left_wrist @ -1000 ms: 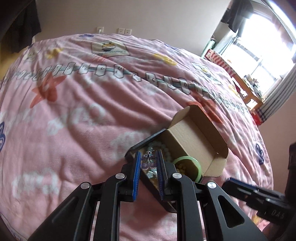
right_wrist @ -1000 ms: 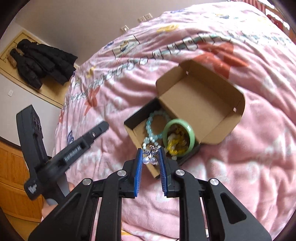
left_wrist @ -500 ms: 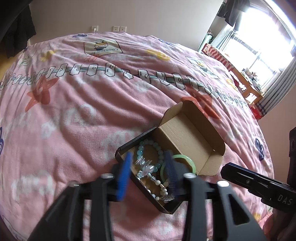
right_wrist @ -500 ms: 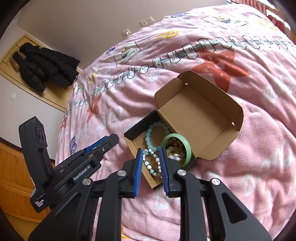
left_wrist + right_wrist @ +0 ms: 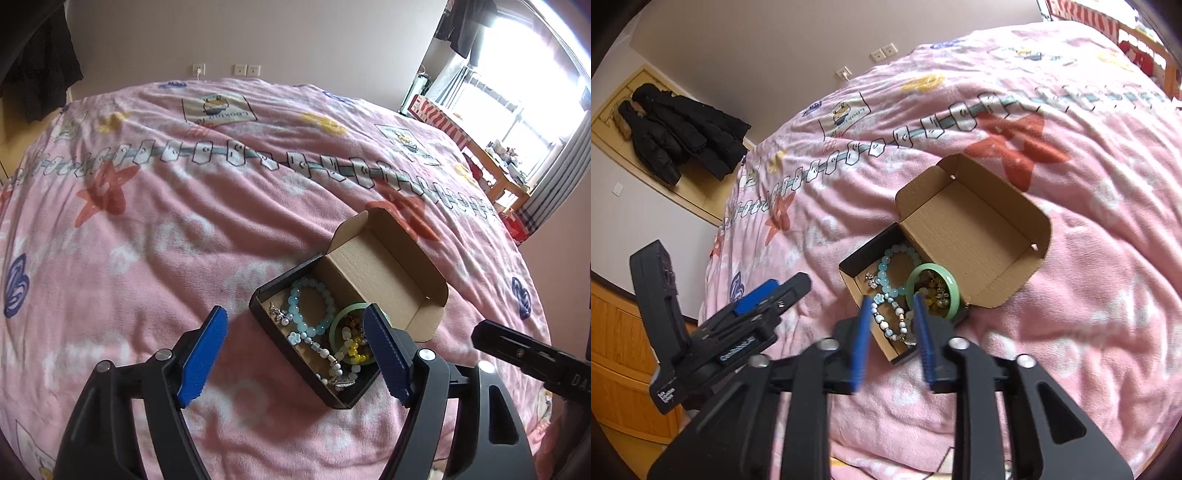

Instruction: Organize jewelry

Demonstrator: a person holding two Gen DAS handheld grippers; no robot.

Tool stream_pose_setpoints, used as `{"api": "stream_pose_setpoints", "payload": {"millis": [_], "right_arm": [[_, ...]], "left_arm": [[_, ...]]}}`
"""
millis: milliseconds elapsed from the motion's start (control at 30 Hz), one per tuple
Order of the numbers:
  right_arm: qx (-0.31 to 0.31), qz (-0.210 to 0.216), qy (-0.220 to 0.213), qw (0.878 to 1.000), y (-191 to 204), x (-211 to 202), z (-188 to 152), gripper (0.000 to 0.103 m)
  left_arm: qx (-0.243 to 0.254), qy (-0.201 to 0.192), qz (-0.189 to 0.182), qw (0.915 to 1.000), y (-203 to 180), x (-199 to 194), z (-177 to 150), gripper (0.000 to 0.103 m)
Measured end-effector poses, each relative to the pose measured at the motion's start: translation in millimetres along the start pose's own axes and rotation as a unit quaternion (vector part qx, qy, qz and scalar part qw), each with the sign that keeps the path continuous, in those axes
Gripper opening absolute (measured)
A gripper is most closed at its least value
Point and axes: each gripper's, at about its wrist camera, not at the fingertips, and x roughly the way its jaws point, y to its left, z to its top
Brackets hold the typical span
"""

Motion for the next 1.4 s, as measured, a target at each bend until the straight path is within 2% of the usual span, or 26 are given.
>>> {"api": "stream_pose_setpoints", "payload": {"millis": [33, 100, 167, 233, 333, 467, 833, 1033, 1400], "right_arm": [[-0.001, -0.008, -0.01, 1.0, -1, -6, -2, 0.055], [-0.009, -0.024, -0.022, 0.999, -1, -18, -8, 0.062], [-0.014, -0.034, -0.025, 0.999, -3, -27, -15, 0.076], [-0.021, -0.041, -0.026, 0.999, -5, -35, -21, 0.083], [-0.034, -0.06, -0.03, 0.997, -6, -45, -32, 0.096], [-0.04, -0.062, -0.026, 0.997, -7, -55, -41, 0.096], [-0.046, -0.049, -0.035, 0.997, 0, -85, -60, 0.096], [-0.048, -0.045, -0.039, 0.997, 3, -96, -69, 0.096], [-0.047, -0.042, -0.043, 0.997, 5, -107, -76, 0.096]], "left_arm": [[0.001, -0.001, 0.007, 1.0, -1, -5, -2, 0.083], [0.004, -0.006, 0.012, 0.9999, -3, -15, -5, 0.089], [0.008, -0.007, 0.019, 0.9998, -4, -24, -8, 0.09], [0.008, -0.003, 0.016, 0.9998, -6, -33, -13, 0.095], [0.009, -0.007, 0.014, 0.9998, -11, -47, -20, 0.095], [0.026, -0.002, 0.051, 0.9984, -21, -59, -27, 0.097], [0.052, -0.021, 0.071, 0.9959, -40, -94, -40, 0.097], [0.046, -0.029, 0.073, 0.9958, -44, -107, -44, 0.097], [0.061, -0.031, 0.093, 0.9933, -55, -115, -48, 0.097]]}}
